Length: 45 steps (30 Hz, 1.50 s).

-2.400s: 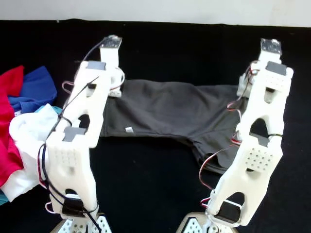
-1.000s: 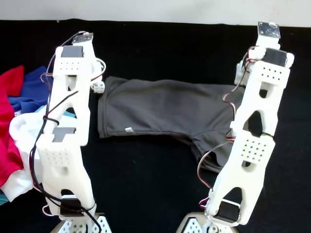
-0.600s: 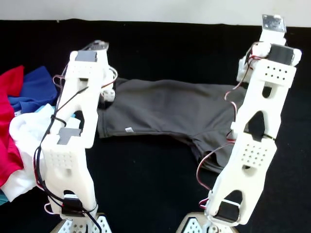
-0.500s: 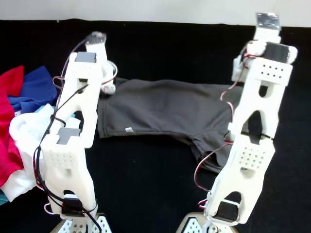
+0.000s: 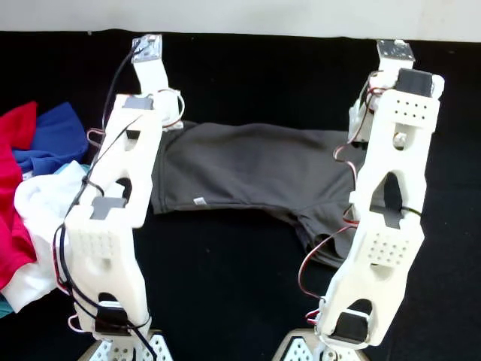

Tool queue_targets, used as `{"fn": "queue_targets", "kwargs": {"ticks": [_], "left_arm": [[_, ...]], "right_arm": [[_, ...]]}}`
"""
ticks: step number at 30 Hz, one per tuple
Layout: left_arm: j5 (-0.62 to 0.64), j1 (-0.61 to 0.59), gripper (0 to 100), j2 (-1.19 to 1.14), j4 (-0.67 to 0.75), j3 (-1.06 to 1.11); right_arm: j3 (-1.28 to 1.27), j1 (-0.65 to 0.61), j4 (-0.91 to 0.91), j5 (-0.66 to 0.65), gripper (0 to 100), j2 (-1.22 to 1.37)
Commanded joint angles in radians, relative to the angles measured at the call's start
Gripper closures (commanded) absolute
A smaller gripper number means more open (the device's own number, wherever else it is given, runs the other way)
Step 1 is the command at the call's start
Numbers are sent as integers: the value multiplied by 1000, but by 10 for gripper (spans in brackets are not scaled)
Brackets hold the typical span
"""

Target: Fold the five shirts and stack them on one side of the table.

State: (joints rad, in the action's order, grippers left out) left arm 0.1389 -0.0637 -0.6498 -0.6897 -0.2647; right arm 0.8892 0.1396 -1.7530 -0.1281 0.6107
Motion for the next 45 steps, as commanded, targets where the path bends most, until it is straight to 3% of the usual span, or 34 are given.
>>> {"fn": "queue_targets", "kwargs": {"ticks": [1,18,27,32,38,45], "left_arm": [[5,-4,990,-81,15,-124],[9,-154,990,-328,-443,-677],[8,-117,990,-329,-895,-997],[6,-51,990,-329,-1088,-1142],[6,-38,990,-326,-1088,-1026],[5,-36,990,-326,-1086,-868]], "right_arm": [[-1,7,-8,0,954,-71],[5,19,-10,0,954,-76],[-21,2,-12,0,955,-266],[-249,-47,-8,0,955,-417],[-553,-82,48,-11,955,-634],[-1070,-79,268,-143,955,-839]]}}
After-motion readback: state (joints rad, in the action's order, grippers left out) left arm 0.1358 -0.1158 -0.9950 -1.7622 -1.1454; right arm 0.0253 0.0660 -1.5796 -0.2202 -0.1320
